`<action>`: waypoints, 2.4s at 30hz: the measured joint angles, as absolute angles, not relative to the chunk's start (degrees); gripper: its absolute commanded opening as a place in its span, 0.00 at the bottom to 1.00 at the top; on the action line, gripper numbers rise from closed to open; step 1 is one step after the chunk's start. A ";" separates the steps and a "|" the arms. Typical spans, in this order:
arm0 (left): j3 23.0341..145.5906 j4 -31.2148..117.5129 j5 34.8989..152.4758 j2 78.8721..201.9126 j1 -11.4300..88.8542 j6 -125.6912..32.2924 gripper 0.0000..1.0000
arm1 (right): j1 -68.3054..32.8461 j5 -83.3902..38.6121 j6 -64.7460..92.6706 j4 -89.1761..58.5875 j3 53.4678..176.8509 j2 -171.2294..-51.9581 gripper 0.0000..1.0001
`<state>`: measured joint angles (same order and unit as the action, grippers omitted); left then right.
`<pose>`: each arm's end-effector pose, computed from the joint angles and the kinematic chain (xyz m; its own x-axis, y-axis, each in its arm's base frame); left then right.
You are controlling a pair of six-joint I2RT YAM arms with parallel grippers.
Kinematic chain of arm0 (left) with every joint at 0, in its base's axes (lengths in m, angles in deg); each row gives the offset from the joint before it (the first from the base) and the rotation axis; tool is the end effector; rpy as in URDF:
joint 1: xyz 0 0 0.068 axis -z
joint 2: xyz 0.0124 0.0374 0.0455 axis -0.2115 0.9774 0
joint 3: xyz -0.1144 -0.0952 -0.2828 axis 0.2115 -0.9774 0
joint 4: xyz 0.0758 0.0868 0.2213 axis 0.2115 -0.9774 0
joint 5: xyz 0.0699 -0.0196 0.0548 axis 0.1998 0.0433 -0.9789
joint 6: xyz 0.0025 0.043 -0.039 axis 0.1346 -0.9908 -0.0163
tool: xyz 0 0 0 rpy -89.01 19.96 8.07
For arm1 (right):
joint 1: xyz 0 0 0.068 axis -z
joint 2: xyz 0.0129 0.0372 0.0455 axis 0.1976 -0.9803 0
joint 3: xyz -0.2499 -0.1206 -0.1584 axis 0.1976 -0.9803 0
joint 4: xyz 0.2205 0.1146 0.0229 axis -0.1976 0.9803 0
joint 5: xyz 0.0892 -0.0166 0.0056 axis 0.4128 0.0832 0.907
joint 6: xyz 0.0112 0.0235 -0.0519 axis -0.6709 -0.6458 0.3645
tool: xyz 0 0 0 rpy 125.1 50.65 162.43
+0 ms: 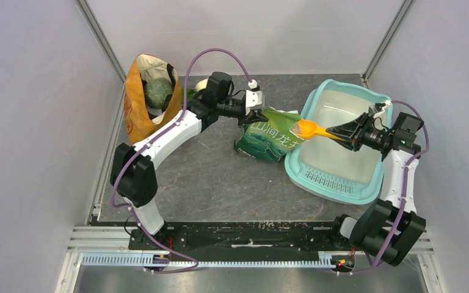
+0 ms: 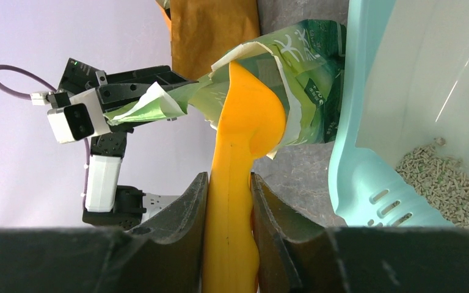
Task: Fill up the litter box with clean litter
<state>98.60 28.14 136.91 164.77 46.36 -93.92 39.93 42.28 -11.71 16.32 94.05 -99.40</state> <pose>0.3148 -0.2529 0.3817 0.2449 0.2726 -0.9304 0.9693 -0.0459 0.2417 0.2008 -0.0641 0.3422 -0.7693 0.6040 -0.2082 -0.0202 0.3027 0.9529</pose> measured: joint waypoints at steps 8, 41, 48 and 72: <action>99.34 29.21 137.24 165.78 46.41 -92.15 0.02 | 43.97 44.58 -8.26 20.84 93.13 -98.26 0.00; 100.17 30.89 137.17 167.33 46.50 -89.50 0.02 | 65.55 51.75 9.88 42.44 95.38 -100.20 0.00; 100.37 31.00 137.19 167.59 46.58 -89.35 0.02 | 71.21 52.05 15.80 48.45 98.51 -102.72 0.00; 100.35 31.35 137.13 167.59 46.60 -89.31 0.02 | 49.20 -0.60 7.35 30.50 109.17 -97.62 0.00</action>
